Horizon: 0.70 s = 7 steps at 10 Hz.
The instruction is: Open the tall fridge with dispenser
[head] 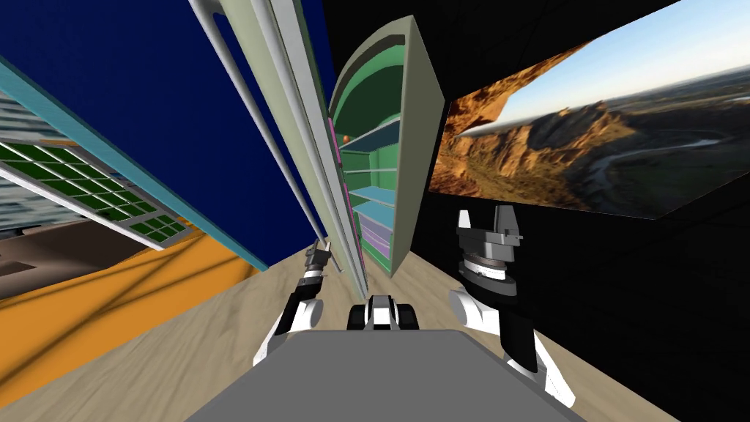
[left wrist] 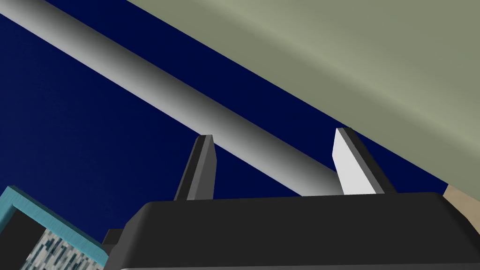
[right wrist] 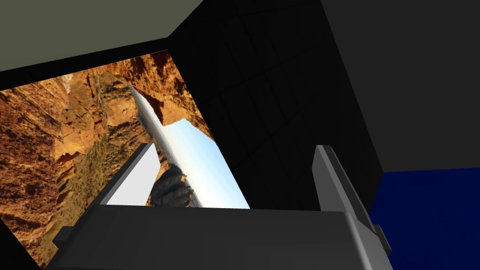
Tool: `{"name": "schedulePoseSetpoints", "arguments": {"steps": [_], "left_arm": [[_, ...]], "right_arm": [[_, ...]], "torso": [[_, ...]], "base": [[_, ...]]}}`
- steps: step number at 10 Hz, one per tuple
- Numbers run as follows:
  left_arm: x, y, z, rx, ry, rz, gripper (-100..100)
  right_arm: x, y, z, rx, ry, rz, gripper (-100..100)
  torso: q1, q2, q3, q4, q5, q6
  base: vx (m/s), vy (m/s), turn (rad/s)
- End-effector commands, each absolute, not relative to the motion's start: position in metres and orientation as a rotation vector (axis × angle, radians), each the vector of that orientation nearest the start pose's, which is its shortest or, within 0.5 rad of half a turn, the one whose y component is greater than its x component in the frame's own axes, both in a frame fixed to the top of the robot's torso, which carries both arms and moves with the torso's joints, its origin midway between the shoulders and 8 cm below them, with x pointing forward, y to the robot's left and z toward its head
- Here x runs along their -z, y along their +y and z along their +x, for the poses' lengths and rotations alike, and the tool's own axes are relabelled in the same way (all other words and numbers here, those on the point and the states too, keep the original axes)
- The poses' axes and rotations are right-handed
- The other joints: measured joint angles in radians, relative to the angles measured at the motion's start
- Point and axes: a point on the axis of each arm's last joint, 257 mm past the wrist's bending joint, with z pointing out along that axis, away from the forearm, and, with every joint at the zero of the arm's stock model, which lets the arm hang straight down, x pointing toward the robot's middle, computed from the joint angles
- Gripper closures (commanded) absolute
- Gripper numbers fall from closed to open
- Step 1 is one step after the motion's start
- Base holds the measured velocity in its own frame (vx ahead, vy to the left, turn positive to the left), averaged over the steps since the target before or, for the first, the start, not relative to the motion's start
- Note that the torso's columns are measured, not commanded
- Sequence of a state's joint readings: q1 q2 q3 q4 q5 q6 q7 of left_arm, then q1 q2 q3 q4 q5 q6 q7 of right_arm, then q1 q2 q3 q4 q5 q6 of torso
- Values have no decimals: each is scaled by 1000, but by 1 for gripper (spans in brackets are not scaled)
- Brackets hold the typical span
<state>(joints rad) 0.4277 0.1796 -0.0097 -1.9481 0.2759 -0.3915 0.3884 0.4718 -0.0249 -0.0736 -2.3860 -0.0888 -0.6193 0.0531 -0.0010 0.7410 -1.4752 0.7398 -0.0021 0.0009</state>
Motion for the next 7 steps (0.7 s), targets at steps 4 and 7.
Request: {"name": "schedulePoseSetpoints", "arguments": {"steps": [4,7], "left_arm": [[119,295,406,1742,715,-1206,100],[114,284,404,1785,747,-1192,100]], "right_arm": [[-99,-295,291,-1297,415,460,0],[-99,-295,291,-1297,415,460,0]], "torso": [[0,-6,-4,1,-2,1],[-6,-6,-4,2,-4,3]], "base": [[-36,306,-95],[-47,303,-118]]}}
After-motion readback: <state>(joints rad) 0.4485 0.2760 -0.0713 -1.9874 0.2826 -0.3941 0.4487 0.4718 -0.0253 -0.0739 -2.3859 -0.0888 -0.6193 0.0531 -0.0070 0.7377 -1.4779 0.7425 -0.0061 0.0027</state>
